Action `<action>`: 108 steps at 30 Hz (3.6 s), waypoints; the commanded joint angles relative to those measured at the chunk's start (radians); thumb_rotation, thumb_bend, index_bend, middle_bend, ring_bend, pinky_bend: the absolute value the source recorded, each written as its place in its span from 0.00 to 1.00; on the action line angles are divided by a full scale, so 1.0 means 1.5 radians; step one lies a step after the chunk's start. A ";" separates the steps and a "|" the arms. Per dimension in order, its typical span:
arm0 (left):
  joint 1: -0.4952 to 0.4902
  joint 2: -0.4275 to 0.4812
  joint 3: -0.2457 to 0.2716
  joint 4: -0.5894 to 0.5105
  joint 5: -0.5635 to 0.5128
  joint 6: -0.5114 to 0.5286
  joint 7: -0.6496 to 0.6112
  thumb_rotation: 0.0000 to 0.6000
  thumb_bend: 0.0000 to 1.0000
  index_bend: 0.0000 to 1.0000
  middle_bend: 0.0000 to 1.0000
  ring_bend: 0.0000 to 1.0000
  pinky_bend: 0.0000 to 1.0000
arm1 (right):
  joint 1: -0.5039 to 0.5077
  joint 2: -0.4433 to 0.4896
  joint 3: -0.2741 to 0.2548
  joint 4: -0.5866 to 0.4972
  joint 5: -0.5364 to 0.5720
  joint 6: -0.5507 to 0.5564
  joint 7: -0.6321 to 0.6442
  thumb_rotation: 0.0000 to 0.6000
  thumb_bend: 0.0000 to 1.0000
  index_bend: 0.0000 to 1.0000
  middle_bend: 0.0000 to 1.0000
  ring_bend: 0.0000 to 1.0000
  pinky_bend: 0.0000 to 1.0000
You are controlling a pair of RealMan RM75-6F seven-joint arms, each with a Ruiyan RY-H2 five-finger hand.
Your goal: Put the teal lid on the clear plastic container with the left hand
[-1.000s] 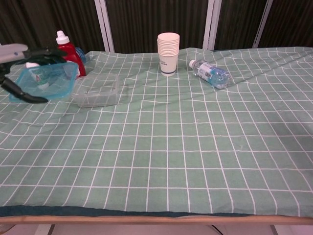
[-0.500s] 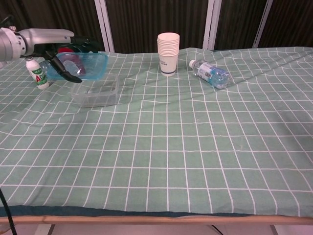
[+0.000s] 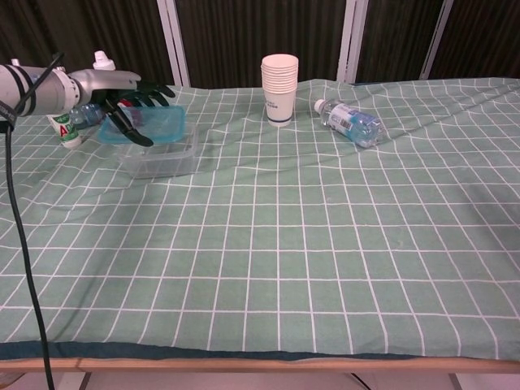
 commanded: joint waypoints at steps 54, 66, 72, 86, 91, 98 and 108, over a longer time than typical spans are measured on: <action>-0.023 -0.043 -0.053 -0.020 -0.223 -0.063 0.311 1.00 0.25 0.00 0.37 0.74 0.59 | 0.000 0.011 -0.009 -0.002 -0.019 0.010 0.024 1.00 0.13 0.00 0.00 0.00 0.00; -0.024 -0.039 -0.052 -0.019 -0.232 -0.077 0.323 1.00 0.25 0.00 0.37 0.74 0.59 | 0.000 0.011 -0.008 -0.002 -0.016 0.010 0.025 1.00 0.13 0.00 0.00 0.00 0.00; -0.021 -0.038 -0.050 -0.018 -0.236 -0.083 0.326 1.00 0.25 0.00 0.37 0.74 0.59 | -0.001 0.010 -0.009 -0.002 -0.016 0.010 0.023 1.00 0.13 0.00 0.00 0.00 0.00; -0.014 -0.036 -0.053 -0.019 -0.231 -0.095 0.311 1.00 0.25 0.00 0.24 0.14 0.11 | 0.000 0.010 -0.009 -0.002 -0.015 0.010 0.022 1.00 0.13 0.00 0.00 0.00 0.00; -0.011 -0.033 -0.053 -0.025 -0.226 -0.092 0.311 1.00 0.24 0.00 0.11 0.00 0.05 | 0.000 0.009 -0.008 -0.003 -0.014 0.010 0.021 1.00 0.13 0.00 0.00 0.00 0.00; -0.011 -0.034 -0.048 -0.029 -0.227 -0.079 0.327 1.00 0.21 0.00 0.00 0.00 0.00 | -0.001 0.010 -0.008 -0.003 -0.015 0.011 0.021 1.00 0.13 0.00 0.00 0.00 0.00; -0.010 -0.030 -0.048 -0.040 -0.236 -0.075 0.338 1.00 0.19 0.00 0.00 0.00 0.00 | -0.002 0.011 -0.009 -0.003 -0.017 0.014 0.025 1.00 0.13 0.00 0.00 0.00 0.00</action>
